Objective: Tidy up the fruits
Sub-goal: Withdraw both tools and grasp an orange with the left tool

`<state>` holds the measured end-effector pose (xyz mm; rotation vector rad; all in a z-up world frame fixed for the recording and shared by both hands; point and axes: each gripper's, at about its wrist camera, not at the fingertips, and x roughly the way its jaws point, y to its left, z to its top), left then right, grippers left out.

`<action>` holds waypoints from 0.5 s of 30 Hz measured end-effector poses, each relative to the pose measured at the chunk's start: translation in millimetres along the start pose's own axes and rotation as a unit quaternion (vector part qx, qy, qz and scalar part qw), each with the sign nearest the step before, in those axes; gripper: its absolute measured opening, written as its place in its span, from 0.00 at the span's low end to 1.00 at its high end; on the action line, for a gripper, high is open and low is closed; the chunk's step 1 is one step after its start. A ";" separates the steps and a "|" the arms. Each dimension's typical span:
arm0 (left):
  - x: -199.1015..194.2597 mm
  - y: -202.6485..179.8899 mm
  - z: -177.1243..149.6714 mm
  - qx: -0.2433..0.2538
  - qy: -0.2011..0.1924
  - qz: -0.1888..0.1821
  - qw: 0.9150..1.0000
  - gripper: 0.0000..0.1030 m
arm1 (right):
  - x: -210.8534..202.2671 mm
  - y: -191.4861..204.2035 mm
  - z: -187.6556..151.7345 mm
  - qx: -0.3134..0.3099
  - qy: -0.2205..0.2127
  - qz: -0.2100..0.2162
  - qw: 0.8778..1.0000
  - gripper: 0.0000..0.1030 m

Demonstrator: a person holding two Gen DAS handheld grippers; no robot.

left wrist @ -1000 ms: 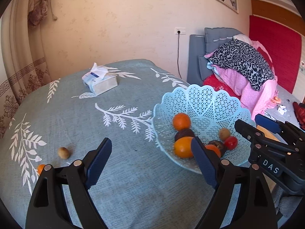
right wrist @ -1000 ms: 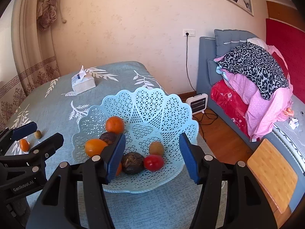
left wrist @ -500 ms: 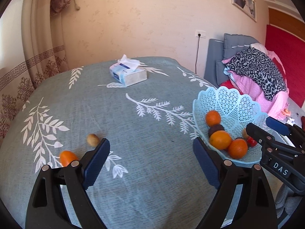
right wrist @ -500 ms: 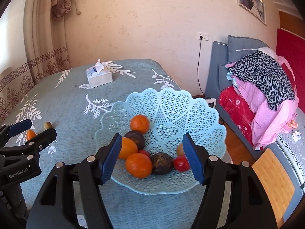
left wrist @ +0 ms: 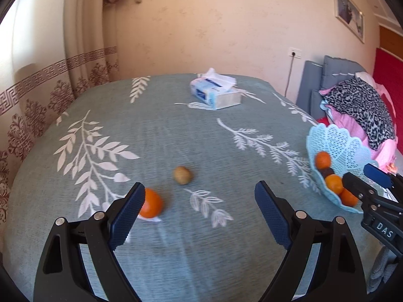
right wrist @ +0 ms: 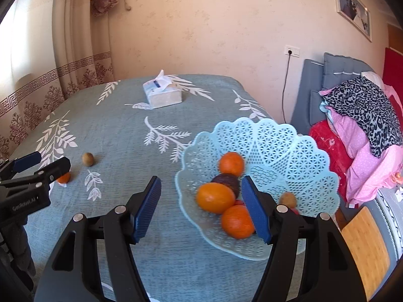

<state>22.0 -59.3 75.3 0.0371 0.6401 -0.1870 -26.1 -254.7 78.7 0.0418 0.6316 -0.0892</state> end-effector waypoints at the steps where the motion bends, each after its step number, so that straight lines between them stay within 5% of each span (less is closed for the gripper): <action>1: 0.0 6.1 -0.7 -0.005 0.001 0.005 1.000 0.85 | 0.8 4.2 0.0 -0.003 0.001 0.004 1.000 0.66; 15: 26.5 66.4 -22.3 -0.043 0.043 0.055 0.997 0.85 | 15.6 45.7 -3.9 -0.028 0.029 0.056 0.998 0.66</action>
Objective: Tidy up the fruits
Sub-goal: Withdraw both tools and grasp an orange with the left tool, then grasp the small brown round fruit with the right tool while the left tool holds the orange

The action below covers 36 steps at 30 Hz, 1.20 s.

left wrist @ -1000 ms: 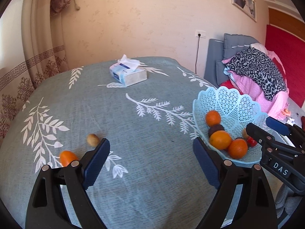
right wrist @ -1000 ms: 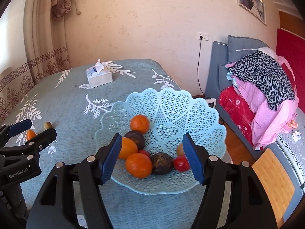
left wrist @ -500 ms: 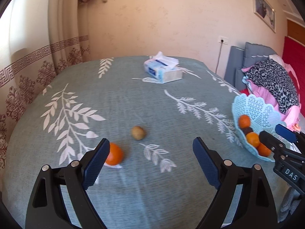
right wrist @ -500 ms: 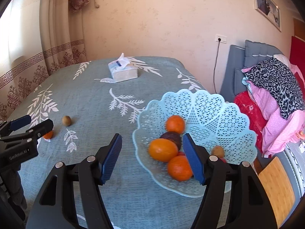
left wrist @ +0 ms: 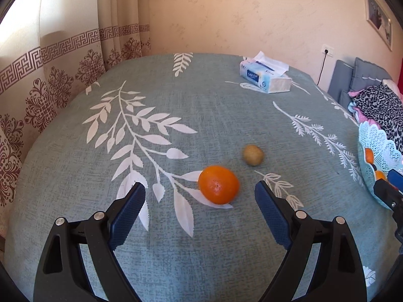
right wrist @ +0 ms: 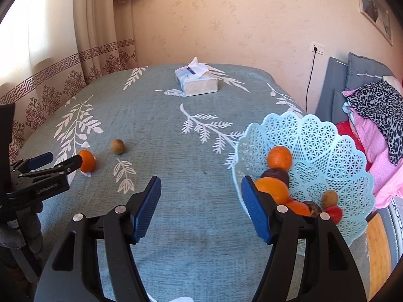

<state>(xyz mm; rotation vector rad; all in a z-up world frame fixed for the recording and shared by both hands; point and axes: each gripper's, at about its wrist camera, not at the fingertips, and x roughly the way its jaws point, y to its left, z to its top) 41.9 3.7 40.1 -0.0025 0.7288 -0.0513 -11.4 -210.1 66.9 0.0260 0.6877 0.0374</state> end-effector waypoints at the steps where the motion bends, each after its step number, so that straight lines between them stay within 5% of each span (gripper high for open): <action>1: 3.0 -0.4 -0.1 0.001 0.003 -0.002 1.000 0.85 | 1.5 1.6 0.1 -0.001 0.002 0.002 1.000 0.66; 8: 27.9 -1.4 3.8 -0.004 0.032 -0.022 0.999 0.84 | 15.0 10.4 2.6 0.000 0.023 0.028 0.999 0.66; 14: 42.6 2.7 4.2 -0.018 0.057 -0.048 0.997 0.57 | 29.5 18.4 3.7 -0.001 0.043 0.046 0.998 0.66; 16: 39.7 4.8 4.4 -0.023 0.054 -0.071 0.996 0.40 | 33.0 22.1 4.6 -0.004 0.046 0.053 0.998 0.66; 20: 32.0 9.0 2.3 -0.034 0.047 -0.075 0.995 0.40 | 39.5 29.0 8.0 -0.007 0.055 0.066 0.996 0.66; 29: 4.0 26.2 0.9 -0.053 -0.010 -0.016 0.998 0.40 | 68.1 58.9 26.2 -0.027 0.070 0.106 0.991 0.66; 36: 1.7 41.3 -1.7 -0.080 -0.018 0.002 0.997 0.40 | 97.8 84.3 41.1 -0.044 0.085 0.126 0.987 0.60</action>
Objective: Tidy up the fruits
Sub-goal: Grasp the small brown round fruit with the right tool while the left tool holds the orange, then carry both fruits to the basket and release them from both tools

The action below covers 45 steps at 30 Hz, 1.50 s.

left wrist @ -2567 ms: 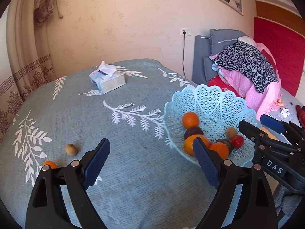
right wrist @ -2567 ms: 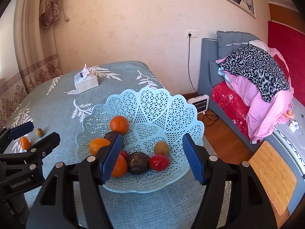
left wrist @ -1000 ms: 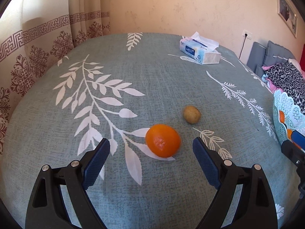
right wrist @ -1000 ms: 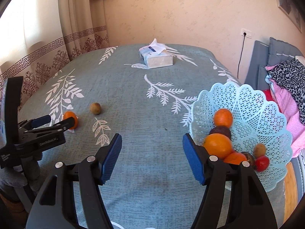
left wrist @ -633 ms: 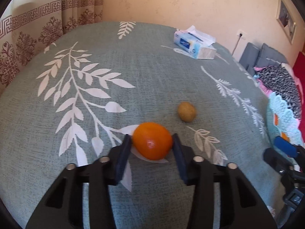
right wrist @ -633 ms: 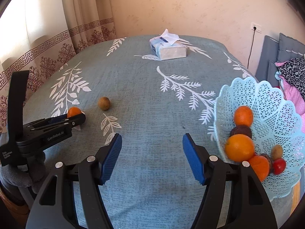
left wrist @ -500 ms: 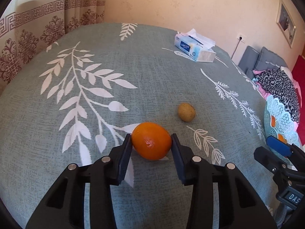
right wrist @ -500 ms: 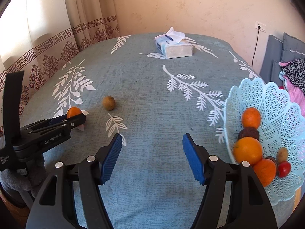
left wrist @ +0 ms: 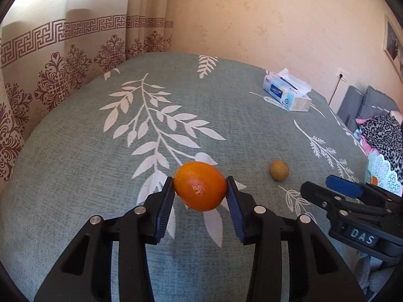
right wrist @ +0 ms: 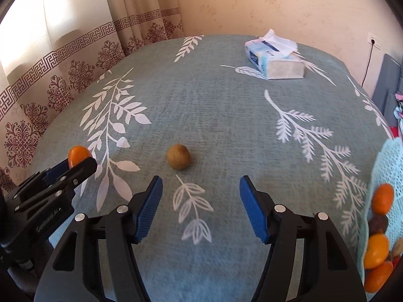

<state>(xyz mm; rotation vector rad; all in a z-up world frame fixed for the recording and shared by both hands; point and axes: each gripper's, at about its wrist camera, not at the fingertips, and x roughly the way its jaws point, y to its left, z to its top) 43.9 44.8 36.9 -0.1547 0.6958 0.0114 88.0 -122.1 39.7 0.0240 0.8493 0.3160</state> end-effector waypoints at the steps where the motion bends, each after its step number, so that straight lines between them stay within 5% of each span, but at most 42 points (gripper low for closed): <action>1: 0.2 1.4 -0.5 -0.003 0.001 -0.001 1.000 0.40 | 3.6 1.8 2.2 -0.002 0.002 0.002 1.000 0.58; 14: 5.9 7.8 -1.8 -0.021 0.008 0.003 1.000 0.40 | 48.7 21.3 22.3 -0.020 0.031 0.014 0.999 0.25; 31: 5.1 2.9 -2.4 -0.008 0.004 -0.001 1.000 0.40 | 3.6 0.9 7.5 0.009 0.002 0.004 1.000 0.25; 45: -5.0 -15.6 -3.8 0.024 -0.005 0.004 1.000 0.40 | -62.5 -60.0 -20.8 0.074 -0.033 -0.038 0.996 0.25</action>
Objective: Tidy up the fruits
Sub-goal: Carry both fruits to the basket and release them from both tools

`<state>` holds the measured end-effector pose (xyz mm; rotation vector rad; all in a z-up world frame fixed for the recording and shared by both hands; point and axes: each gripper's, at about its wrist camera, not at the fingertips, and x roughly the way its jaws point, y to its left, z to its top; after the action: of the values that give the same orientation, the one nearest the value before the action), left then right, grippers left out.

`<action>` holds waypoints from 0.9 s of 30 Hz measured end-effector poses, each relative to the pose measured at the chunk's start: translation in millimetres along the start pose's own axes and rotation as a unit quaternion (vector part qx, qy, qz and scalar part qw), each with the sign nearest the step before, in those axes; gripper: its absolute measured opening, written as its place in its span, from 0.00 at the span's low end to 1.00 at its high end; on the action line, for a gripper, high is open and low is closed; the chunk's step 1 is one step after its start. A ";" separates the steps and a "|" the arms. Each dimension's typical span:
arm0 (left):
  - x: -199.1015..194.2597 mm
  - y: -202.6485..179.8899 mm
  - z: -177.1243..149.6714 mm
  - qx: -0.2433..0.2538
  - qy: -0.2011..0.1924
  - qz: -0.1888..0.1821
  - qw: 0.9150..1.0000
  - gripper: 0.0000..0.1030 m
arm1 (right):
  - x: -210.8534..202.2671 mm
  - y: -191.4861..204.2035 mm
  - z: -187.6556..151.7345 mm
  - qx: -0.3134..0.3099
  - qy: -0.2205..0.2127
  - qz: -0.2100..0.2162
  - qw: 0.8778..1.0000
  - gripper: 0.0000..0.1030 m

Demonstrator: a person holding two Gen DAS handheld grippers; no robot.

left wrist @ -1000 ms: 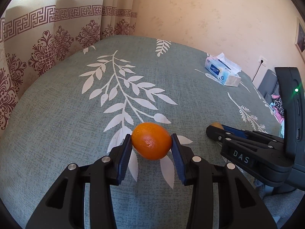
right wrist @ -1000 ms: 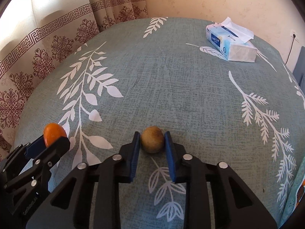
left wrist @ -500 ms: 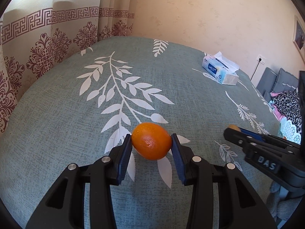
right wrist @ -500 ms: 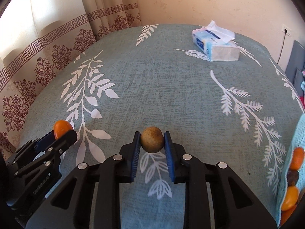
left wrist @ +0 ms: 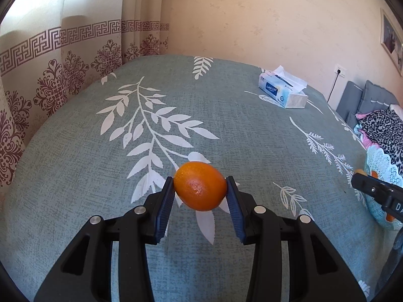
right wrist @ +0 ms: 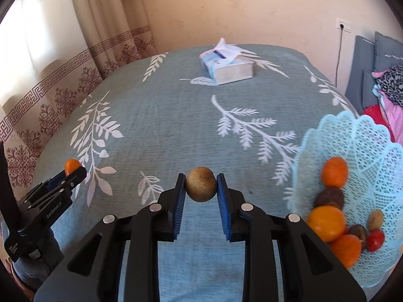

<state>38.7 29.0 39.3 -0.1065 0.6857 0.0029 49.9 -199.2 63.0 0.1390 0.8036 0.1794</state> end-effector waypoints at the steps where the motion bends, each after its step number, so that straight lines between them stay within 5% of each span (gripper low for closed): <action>1: -1.3 -2.0 -0.2 0.003 0.000 -0.001 1.000 0.40 | -4.1 -5.6 -1.0 0.005 -0.003 -0.004 1.000 0.25; 13: -17.1 -42.0 1.7 0.039 -0.003 -0.030 0.999 0.40 | -41.3 -65.6 -12.2 0.051 -0.039 -0.077 0.995 0.25; 27: -33.7 -106.5 7.3 0.091 -0.006 -0.071 0.993 0.40 | -57.2 -107.4 -31.5 0.075 -0.050 -0.115 0.989 0.25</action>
<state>21.2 -75.1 76.5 0.0200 0.6619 -0.1950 -0.4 -314.4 60.9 0.1947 0.7275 -0.1069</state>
